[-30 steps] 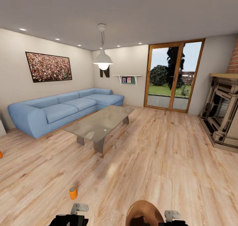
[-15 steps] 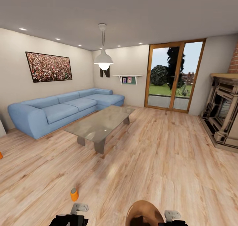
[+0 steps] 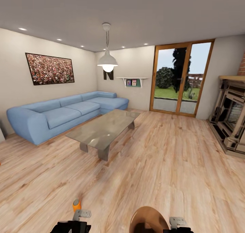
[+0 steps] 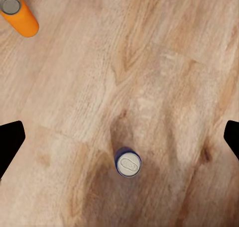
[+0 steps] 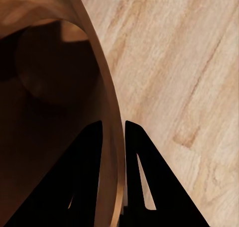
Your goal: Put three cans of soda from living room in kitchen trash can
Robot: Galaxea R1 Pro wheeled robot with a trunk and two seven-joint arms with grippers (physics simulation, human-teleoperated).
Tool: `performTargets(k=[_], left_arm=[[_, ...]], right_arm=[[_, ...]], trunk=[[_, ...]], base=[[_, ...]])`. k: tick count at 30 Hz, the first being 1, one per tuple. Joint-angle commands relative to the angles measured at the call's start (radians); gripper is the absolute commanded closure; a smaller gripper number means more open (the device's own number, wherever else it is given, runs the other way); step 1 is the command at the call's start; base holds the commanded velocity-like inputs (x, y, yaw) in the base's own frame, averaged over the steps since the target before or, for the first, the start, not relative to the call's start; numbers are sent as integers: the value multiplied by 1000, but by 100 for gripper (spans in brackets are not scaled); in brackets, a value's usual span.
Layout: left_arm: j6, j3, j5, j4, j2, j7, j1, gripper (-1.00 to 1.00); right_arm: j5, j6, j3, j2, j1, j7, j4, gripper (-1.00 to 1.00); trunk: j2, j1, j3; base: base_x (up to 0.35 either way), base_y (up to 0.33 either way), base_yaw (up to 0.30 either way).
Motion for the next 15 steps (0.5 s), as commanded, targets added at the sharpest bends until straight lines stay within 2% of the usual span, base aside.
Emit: performTargets(k=[1,15], left_arm=[[0,0,0,0,0,0,0,-100],[-1,0,0,0,0,0,0,-100]], right_arm=[[-7,0,-2,0,0,5,-1,100],[-7,-1,-2,-1,0,4,-1,100]], trunk=[[0,0,0],[0,0,0]], base=[[143,3,0],[139,1,0]])
